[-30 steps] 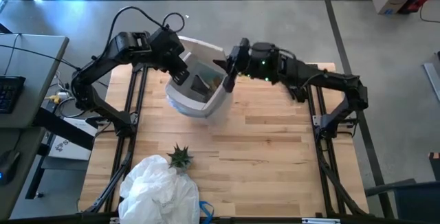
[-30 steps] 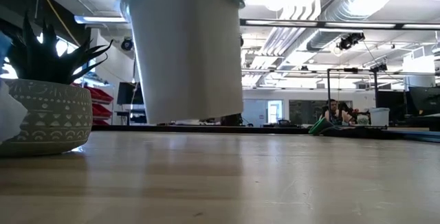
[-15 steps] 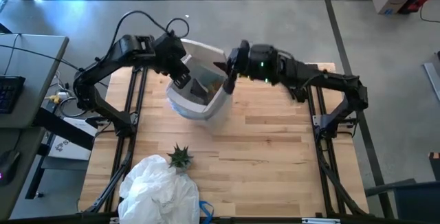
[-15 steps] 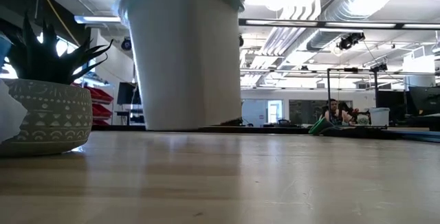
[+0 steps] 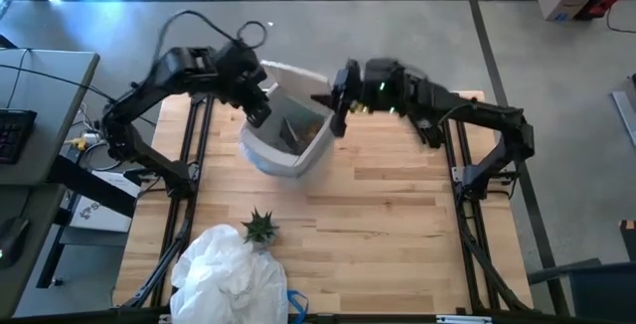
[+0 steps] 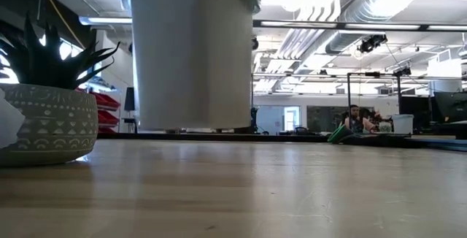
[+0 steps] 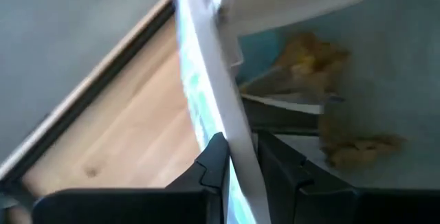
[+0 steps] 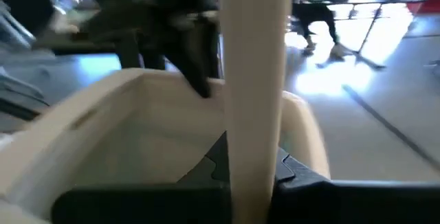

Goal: Place trash/remove bag and relplace
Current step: Remove the trash bag from the trash bin

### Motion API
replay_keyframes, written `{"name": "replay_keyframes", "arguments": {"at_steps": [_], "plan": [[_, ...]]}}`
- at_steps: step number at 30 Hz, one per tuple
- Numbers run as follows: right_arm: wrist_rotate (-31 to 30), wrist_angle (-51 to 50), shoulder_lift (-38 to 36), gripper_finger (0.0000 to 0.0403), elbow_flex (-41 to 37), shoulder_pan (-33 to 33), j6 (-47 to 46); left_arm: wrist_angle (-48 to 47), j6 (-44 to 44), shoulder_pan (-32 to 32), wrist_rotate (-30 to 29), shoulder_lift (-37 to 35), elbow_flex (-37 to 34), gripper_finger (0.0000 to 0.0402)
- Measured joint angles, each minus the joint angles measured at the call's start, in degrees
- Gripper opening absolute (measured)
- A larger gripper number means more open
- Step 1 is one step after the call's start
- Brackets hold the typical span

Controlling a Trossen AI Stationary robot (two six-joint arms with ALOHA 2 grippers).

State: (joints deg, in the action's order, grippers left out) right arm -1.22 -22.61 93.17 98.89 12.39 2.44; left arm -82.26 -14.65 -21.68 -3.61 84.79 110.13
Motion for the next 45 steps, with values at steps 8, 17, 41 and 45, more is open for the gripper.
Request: {"name": "replay_keyframes", "arguments": {"at_steps": [8, 17, 41, 45], "plan": [[5.69, 0.53, 0.13, 0.0, 0.07, -0.37, 0.46, 0.68, -0.62, 1.42, -1.35, -0.83, 0.32, 0.0036], [3.07, 1.16, 0.39, 0.0001, 1.11, -0.59, 0.01, 3.55, 2.28, 3.14, 2.3, -0.32, 0.49, 0.0014], [-1.85, -3.28, 0.7, 0.0001, 0.74, -2.02, 3.28, 2.6, -2.73, 6.34, -2.69, -1.41, 0.21, 0.0001], [-3.63, -3.32, 0.7, 0.0001, 0.74, -1.9, 3.63, -0.06, -5.47, 6.26, -4.44, -0.76, 0.23, 0.0019]]}}
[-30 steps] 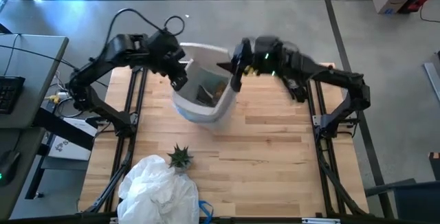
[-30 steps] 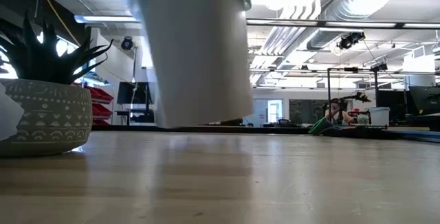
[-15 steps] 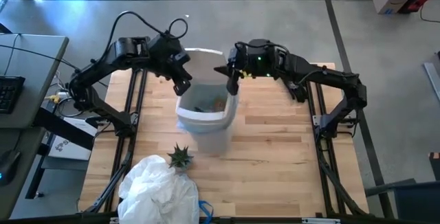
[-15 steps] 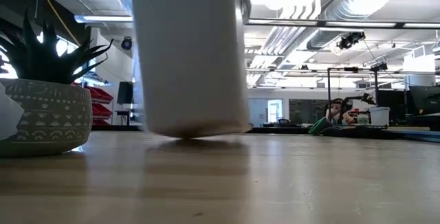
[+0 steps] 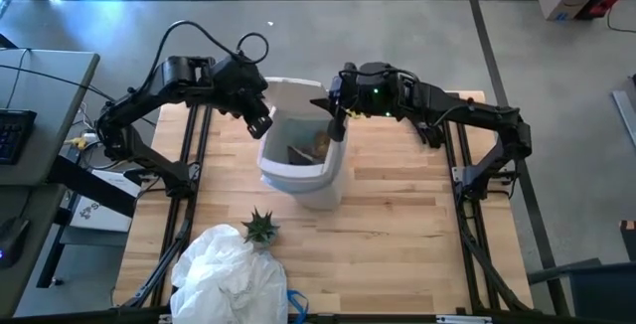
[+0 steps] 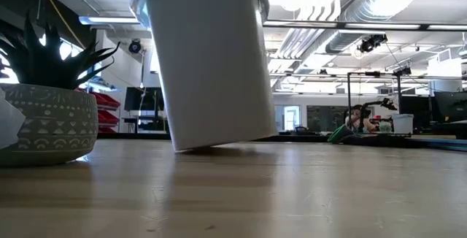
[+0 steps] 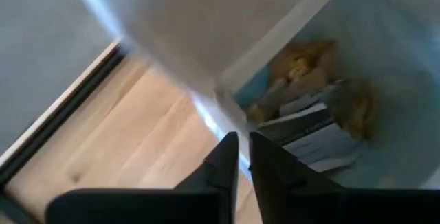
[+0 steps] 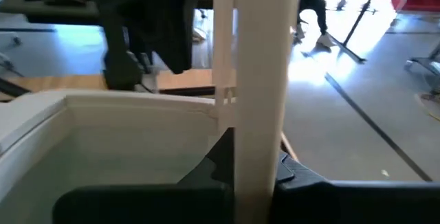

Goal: Place trash/remove bag and relplace
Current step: Remove the trash bag from the trash bin

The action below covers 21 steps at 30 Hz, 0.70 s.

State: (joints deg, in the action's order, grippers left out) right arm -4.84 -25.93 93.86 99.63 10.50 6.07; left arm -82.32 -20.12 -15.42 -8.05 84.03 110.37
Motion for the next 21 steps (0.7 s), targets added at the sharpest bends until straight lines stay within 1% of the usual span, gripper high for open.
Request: {"name": "replay_keyframes", "arguments": {"at_steps": [6, 9, 12, 16, 21], "plan": [[-3.56, 0.04, 0.0, 0.0, -0.04, 0.02, 1.11, -1.39, -4.95, -0.01, -0.28, 1.13, 0.0, 0.0089], [-4.17, 0.06, 0.0, 0.0, -0.04, 0.01, 1.74, -1.34, -7.06, -0.25, -1.14, 1.93, -0.05, 0.0125], [-5.84, 0.55, 0.0, 0.0, -0.07, -0.09, 2.33, -1.41, -8.9, -1.08, -0.29, 2.73, -0.04, 0.0151], [-9.67, 0.95, 0.0, 0.0, -0.07, -0.43, 4.42, -2.53, -11.1, -1.53, -0.2, 5.34, -0.04, 0.0173], [-10.07, 0.97, 0.0, 0.0, -0.07, -0.43, 4.52, -5.86, -11.56, -1.51, -1.57, 8.49, -0.07, 0.0182]]}}
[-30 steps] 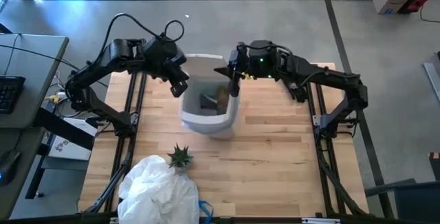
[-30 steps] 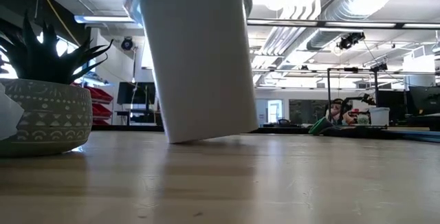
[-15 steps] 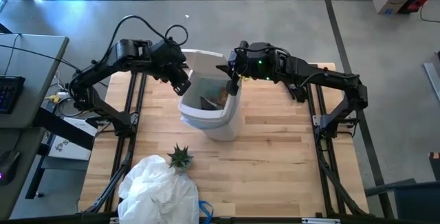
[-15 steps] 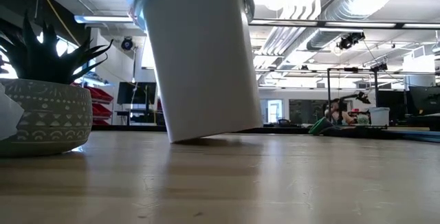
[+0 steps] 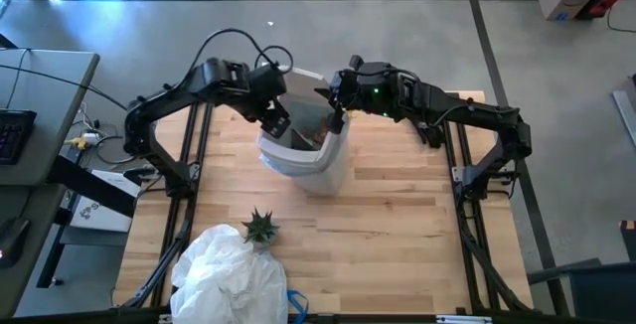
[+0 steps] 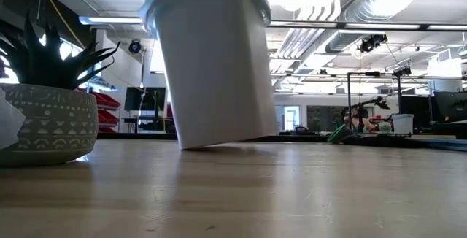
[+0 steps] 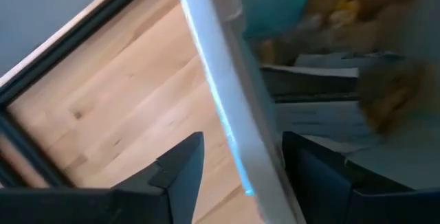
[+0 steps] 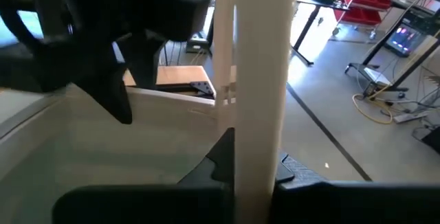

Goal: Place trash/remove bag and relplace
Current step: Remove the trash bag from the trash bin

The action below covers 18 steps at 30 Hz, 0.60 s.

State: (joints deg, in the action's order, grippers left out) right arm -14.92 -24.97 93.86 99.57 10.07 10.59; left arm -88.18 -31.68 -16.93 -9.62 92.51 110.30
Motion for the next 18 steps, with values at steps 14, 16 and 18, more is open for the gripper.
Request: {"name": "replay_keyframes", "arguments": {"at_steps": [14, 16, 18], "plan": [[-1.24, -0.81, -0.22, 0.0, -0.03, -0.25, -0.16, 1.13, 1.86, -0.56, 3.77, -0.75, -0.04, 0.0037], [-1.07, -0.03, -0.17, 0.0, -0.02, -0.13, -0.42, 0.79, 2.83, -1.27, 3.33, -1.62, -0.02, 0.0037], [-0.95, -0.03, -0.13, 0.0, -0.02, -0.1, -0.46, 0.8, 3.75, -1.82, 3.43, -1.89, 0.0, 0.0037]]}}
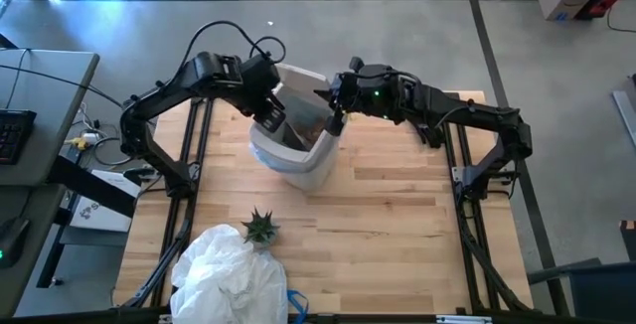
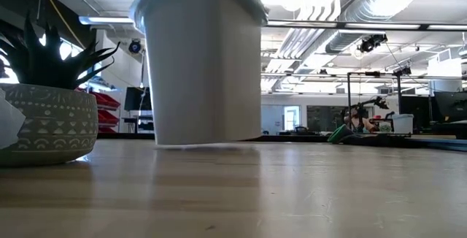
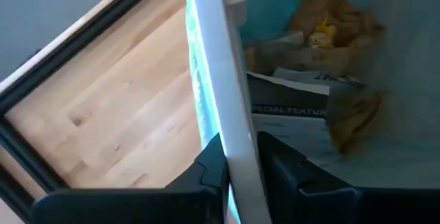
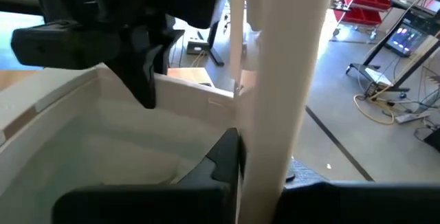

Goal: Place trash/remove bag and relplace
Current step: Remove the trash bag from the trash bin

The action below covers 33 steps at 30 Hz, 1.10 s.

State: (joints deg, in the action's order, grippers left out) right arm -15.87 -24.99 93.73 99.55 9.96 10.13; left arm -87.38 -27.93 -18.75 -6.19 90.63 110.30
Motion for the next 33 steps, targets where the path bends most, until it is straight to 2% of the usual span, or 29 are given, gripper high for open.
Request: {"name": "replay_keyframes", "arguments": {"at_steps": [6, 7, 9, 11, 12, 14, 15, 16, 18, 20, 25, 28, 33], "plan": [[-3.14, 0.61, -0.11, 0.0, 0.17, -0.58, 0.21, 2.74, 2.58, -0.17, 1.0, -2.04, -0.06, 0.0037], [-2.33, 0.48, -0.13, 0.0, 0.17, -0.43, -0.7, 2.64, 2.88, -0.12, -0.52, -2.09, -0.06, 0.0037], [4.48, 0.39, -0.08, 0.0, 0.17, 0.19, -2.89, 0.18, 3.21, -0.37, -3.66, -1.78, -0.04, 0.0037], [8.28, 0.1, 0.08, 0.0001, -0.02, 0.4, -3.62, -0.99, 4.77, -1.71, 1.4, -1.64, -0.04, 0.0037], [6.48, 0.03, 0.11, 0.0001, -0.04, 0.16, -3.0, -0.39, 5.29, -1.84, 3.46, -1.7, -0.04, 0.0037], [-1.35, 0.16, -0.19, 0.0001, 0.13, -0.59, -1.61, 1.75, 5.01, -0.6, 0.12, -1.86, 0.07, 0.0037], [-2.82, -0.26, -0.35, 0.0, 0.17, -0.5, -2.38, 2.06, 4.87, -0.47, -0.74, -1.78, 0.11, 0.0037], [-1.6, -0.69, -0.37, 0.0, 0.17, 0.17, -3.57, 2.06, 5.19, -0.94, 0.38, -1.66, 0.1, 0.0037], [6.63, -1.28, -0.5, 0.0, 0.12, 1.33, -5.23, 1.84, 6.68, -1.94, 3.15, -1.6, -0.02, 0.0037], [10.38, -1.19, -0.5, 0.0001, 0.13, 1.2, -5.52, 1.87, 6.06, -1.24, 0.7, -1.94, 0.0, 0.0037], [-0.22, -4.51, -0.47, 0.0006, 0.15, 0.53, -6.1, 2.28, 7.59, -2.77, 1.14, -2.23, 0.0, 0.0037], [1.55, -5.02, -0.49, 0.0007, 0.11, 0.83, -5.34, 4.1, 7.22, -2.4, 0.47, -2.33, 0.0, 0.0037], [-2.65, -0.91, -0.62, 0.0007, 0.11, -1.51, -0.92, 5.28, 7.82, -2.15, 1.07, -3.23, 0.02, 0.0037]]}}
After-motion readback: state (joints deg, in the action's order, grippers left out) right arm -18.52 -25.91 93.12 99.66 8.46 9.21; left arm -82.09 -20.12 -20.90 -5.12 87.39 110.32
